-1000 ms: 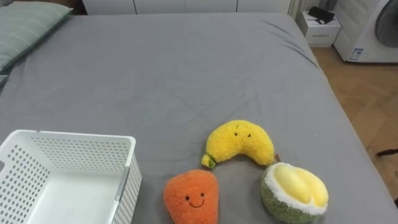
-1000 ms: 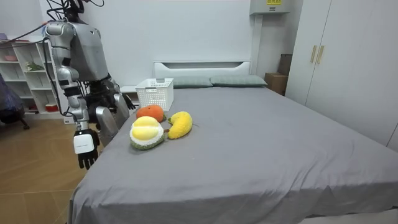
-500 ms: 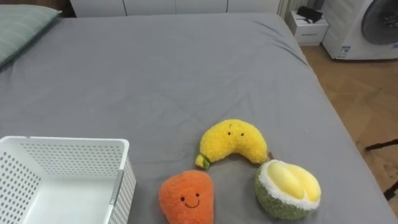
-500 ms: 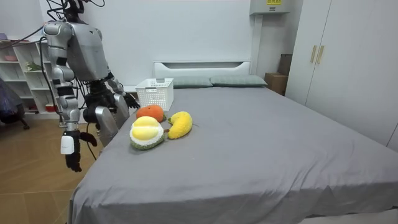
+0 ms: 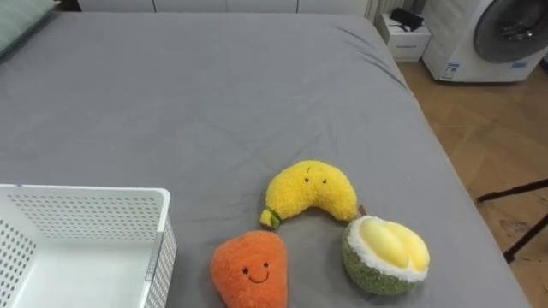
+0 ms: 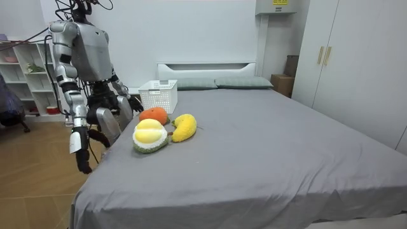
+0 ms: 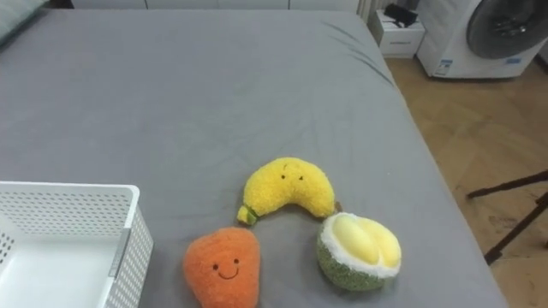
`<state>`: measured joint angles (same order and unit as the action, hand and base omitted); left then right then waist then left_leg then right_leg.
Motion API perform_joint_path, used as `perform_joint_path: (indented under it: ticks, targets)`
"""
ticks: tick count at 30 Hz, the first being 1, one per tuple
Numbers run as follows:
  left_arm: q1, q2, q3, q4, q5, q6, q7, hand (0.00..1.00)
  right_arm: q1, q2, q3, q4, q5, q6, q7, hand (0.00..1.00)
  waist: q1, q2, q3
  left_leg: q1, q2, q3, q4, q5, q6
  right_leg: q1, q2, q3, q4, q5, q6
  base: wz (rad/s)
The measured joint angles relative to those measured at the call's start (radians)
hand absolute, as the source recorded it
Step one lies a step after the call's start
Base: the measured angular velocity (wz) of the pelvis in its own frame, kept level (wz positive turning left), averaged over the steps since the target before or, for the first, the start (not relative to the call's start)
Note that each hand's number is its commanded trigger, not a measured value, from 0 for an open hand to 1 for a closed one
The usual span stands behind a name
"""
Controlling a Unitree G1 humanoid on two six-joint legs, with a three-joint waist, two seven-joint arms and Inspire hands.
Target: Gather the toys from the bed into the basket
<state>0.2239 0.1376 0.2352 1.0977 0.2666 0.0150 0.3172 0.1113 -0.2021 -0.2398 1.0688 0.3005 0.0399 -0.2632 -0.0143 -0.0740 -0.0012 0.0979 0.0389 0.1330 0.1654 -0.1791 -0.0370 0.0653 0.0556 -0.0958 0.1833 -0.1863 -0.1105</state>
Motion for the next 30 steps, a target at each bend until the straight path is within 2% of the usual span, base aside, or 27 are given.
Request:
perform_joint_path:
  ticks: [6, 11, 14, 18, 20, 24, 30]
  targets:
    - [-0.007, 0.0, -0.004, -0.001, 0.0, -0.003, -0.001, 0.0, 0.006, 0.0, 0.034, -0.277, -0.045, -0.001, -0.043, 0.0, 0.018, 0.003, 0.0006, 0.0, 0.001, 0.003, 0.001, 0.0, 0.001, 0.0, 0.0, 0.002, 0.002, 0.001, 0.0, 0.0]
    - [-0.005, 0.0, -0.007, -0.019, 0.0, -0.003, -0.001, 0.0, -0.004, -0.006, 0.097, -0.411, -0.078, -0.007, -0.041, 0.0, 0.03, -0.002, -0.0004, -0.002, 0.001, 0.003, 0.001, 0.0, 0.001, 0.0, -0.001, 0.0, 0.002, 0.0, 0.0, 0.01]
    - [-0.006, 0.0, -0.01, -0.027, 0.0, -0.002, -0.004, 0.0, -0.008, -0.009, 0.103, -0.526, -0.081, -0.008, -0.04, 0.0, 0.038, 0.0, -0.0015, -0.017, 0.001, 0.002, 0.004, 0.0, 0.001, -0.013, -0.001, -0.002, 0.004, 0.002, 0.0, 0.0]
    - [-0.001, 0.0, -0.022, -0.039, 0.001, -0.003, -0.005, 0.0, -0.018, -0.026, 0.123, -0.588, -0.085, -0.017, -0.041, 0.0, 0.048, 0.001, -0.0022, -0.019, 0.001, 0.002, 0.004, 0.0, 0.002, -0.012, -0.002, -0.009, 0.001, 0.002, 0.0, 0.04]
    - [0.004, -0.001, -0.026, -0.043, 0.0, -0.002, -0.005, 0.0, -0.018, -0.026, 0.143, -0.62, -0.112, -0.017, -0.04, 0.0, 0.049, 0.001, 0.0005, -0.02, 0.001, 0.002, 0.003, 0.0, 0.002, -0.013, -0.002, -0.009, 0.0, 0.002, 0.0, 0.0]
    - [0.012, -0.003, -0.028, -0.064, 0.0, 0.009, -0.005, 0.0, -0.018, -0.025, 0.162, -0.651, -0.14, -0.017, -0.035, 0.0, 0.049, 0.002, 0.0003, -0.024, 0.001, 0.002, 0.003, 0.0, 0.002, -0.014, -0.002, -0.012, -0.002, 0.002, 0.0, 0.0]
    - [0.015, -0.003, -0.036, -0.07, 0.007, 0.03, -0.016, 0.0, -0.018, -0.025, 0.187, -0.651, -0.228, -0.016, -0.005, 0.0, 0.05, 0.01, -0.0043, -0.024, 0.001, 0.002, 0.003, 0.0, 0.002, -0.013, -0.003, -0.015, 0.001, 0.002, 0.0, 0.0]
